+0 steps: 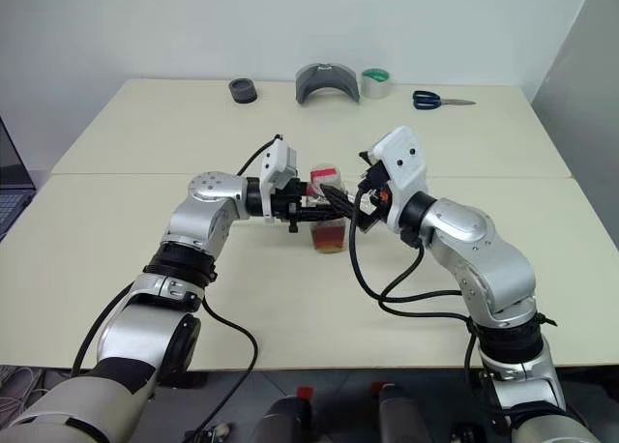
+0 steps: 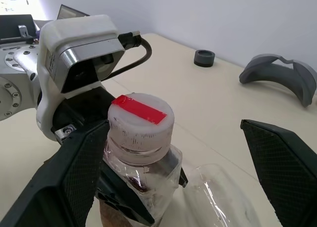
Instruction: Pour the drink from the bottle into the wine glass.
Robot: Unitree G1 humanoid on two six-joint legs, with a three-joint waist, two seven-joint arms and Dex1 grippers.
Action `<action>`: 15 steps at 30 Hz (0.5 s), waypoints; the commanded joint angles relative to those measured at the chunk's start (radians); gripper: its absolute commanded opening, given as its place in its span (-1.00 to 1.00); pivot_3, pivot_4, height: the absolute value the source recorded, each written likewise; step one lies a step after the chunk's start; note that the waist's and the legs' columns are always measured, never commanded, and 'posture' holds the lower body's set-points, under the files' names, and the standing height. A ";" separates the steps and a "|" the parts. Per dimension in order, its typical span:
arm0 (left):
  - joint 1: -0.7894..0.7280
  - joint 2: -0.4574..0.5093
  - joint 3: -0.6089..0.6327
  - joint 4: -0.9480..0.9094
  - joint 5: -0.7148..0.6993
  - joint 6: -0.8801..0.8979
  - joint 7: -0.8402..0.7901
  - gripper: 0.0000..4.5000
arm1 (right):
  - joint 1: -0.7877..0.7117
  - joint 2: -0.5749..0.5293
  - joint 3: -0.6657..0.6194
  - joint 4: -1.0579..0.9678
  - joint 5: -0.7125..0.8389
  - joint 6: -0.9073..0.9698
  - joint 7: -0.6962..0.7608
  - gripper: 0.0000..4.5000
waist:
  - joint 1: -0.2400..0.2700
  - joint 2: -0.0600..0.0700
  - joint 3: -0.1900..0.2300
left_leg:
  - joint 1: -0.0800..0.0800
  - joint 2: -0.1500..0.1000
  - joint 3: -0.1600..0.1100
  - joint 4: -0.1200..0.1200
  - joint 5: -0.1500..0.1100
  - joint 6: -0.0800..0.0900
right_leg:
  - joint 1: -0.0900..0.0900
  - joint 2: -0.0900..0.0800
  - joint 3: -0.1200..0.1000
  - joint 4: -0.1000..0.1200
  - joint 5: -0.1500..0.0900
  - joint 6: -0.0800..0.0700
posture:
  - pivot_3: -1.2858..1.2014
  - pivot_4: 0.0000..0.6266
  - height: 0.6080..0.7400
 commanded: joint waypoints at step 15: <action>-0.006 0.006 0.023 -0.017 -0.013 -0.035 -0.003 -0.23 | -0.051 0.026 0.009 0.031 0.019 -0.009 0.019 1.00 | 0.000 0.000 0.000 | 0.000 0.000 0.000 0.000 0.000 0.000 | 0.000 0.000 0.000 0.000 0.000 0.000 | 0.03 -0.52 1.00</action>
